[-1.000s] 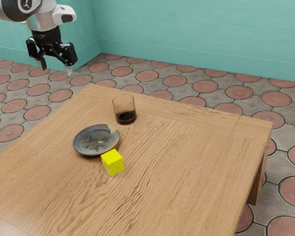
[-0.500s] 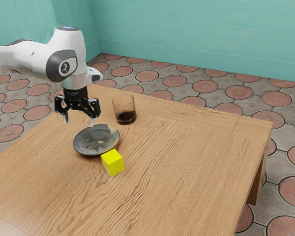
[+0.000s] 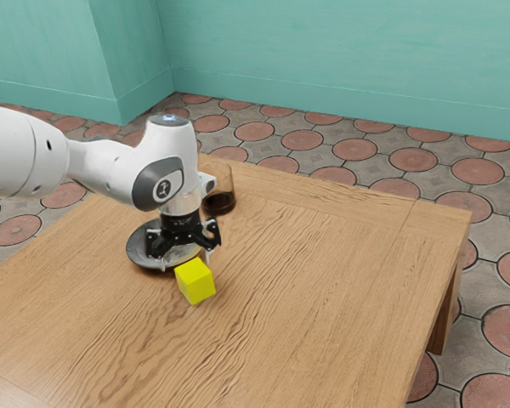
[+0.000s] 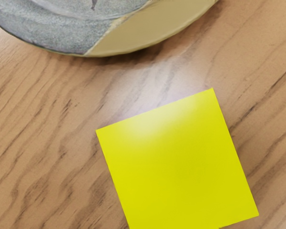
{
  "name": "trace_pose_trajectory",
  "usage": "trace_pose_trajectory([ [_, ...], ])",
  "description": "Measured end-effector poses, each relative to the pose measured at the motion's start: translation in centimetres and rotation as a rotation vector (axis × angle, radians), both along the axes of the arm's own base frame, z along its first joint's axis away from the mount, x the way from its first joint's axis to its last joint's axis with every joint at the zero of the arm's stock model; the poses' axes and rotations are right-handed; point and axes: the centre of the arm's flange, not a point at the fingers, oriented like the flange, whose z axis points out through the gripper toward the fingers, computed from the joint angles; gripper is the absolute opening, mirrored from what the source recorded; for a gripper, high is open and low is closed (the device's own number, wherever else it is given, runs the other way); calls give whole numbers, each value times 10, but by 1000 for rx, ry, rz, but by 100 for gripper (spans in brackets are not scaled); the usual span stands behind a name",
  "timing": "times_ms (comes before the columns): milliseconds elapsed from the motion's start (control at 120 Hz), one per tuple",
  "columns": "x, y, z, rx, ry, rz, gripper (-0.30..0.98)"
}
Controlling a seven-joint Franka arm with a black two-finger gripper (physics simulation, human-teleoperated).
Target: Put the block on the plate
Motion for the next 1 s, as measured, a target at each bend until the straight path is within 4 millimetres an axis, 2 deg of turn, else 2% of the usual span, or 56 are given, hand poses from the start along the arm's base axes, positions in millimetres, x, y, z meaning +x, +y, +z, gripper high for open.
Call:
trace_pose_trajectory([
  [225,10,4,-32,15,-40,201,69],
  [558,17,10,-58,20,-76,394,69],
  [750,19,11,-63,24,-86,456,69],
  [1000,20,10,-61,25,-97,505,46],
])
